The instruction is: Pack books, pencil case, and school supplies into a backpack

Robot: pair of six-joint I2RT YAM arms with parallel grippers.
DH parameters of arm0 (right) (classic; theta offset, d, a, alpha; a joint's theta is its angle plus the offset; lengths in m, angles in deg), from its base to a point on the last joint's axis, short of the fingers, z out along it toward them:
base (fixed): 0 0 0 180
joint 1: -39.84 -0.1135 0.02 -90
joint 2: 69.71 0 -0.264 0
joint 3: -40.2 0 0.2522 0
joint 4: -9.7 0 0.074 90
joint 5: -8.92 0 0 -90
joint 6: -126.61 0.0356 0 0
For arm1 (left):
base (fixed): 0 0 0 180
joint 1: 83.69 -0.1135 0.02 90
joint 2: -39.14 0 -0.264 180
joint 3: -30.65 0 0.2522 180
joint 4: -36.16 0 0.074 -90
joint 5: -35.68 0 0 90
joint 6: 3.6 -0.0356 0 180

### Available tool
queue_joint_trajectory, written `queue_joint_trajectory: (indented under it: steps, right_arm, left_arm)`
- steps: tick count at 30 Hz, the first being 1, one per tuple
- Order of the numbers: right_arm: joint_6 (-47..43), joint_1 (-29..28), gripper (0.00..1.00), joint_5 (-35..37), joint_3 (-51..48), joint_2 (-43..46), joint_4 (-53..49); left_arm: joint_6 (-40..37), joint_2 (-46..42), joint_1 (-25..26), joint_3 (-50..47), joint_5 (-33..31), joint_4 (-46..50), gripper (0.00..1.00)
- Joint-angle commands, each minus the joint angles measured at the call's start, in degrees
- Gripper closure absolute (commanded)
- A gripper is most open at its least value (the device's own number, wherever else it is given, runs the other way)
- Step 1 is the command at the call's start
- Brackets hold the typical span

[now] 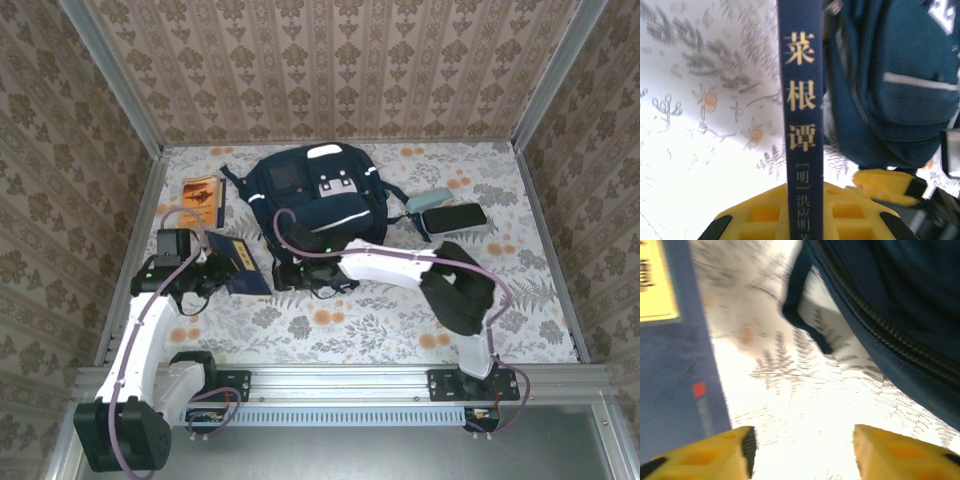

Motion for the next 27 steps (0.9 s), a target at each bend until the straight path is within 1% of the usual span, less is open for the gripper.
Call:
queue_joint_trajectory:
  steps: [1, 3, 5, 8, 12, 13, 14, 16, 19, 22, 23, 24, 27]
  right_arm:
    - [-1.3, 1.2, 0.33, 2.1, -2.9, 8.1, 1.3]
    - [-0.2, 1.9, 0.25, 3.3, -6.5, 12.7, 4.3]
    - [1.5, 2.9, 0.19, 4.9, -10.2, 17.7, 7.3]
    - [5.2, 4.9, 0.13, 4.8, -14.6, 23.5, 11.3]
    - [14.4, 7.9, 0.08, 1.3, -21.9, 28.8, 20.5]
    - [16.5, 8.3, 0.07, 1.0, -23.4, 29.1, 22.6]
    - [18.1, 8.7, 0.06, 1.0, -24.3, 31.4, 23.7]
    - [20.9, 9.5, 0.04, -0.3, -25.8, 32.6, 26.6]
    - [26.8, 10.8, 0.03, -4.0, -28.4, 32.9, 34.9]
    - [32.5, 10.9, 0.02, -5.7, -30.6, 32.4, 43.6]
    - [34.2, 10.9, 0.02, -6.1, -31.0, 31.9, 46.3]
    - [35.6, 10.9, 0.03, -6.4, -31.2, 31.4, 48.2]
    - [39.0, 10.9, 0.06, -5.4, -31.7, 29.9, 55.2]
  left_arm:
    - [-0.1, -2.4, 0.5, 4.0, -0.5, 1.2, 0.94]
    - [3.2, -3.4, 1.5, 4.6, 0.9, -2.5, 0.95]
    - [7.9, -3.7, 3.5, 4.7, 2.2, -8.1, 0.96]
    - [14.4, -3.3, 7.6, 5.6, 1.5, -16.4, 0.96]
    - [21.6, -2.1, 13.5, 6.8, -1.3, -27.4, 0.95]
    - [23.0, -1.8, 14.9, 7.2, -2.2, -29.7, 0.95]
    - [24.0, -1.1, 16.2, 7.9, -3.2, -31.1, 0.96]
    - [25.9, -0.2, 18.4, 8.6, -5.0, -33.3, 0.96]
    - [29.2, 1.0, 21.2, 8.3, -6.7, -38.1, 0.96]
    - [30.9, 1.7, 23.2, 8.4, -8.4, -40.8, 0.96]
    - [31.2, 1.9, 24.9, 8.5, -8.9, -41.2, 0.96]
    - [31.7, 2.1, 25.5, 8.6, -9.4, -41.3, 0.96]
    - [34.5, 3.6, 26.1, 7.8, -8.8, -44.3, 0.96]
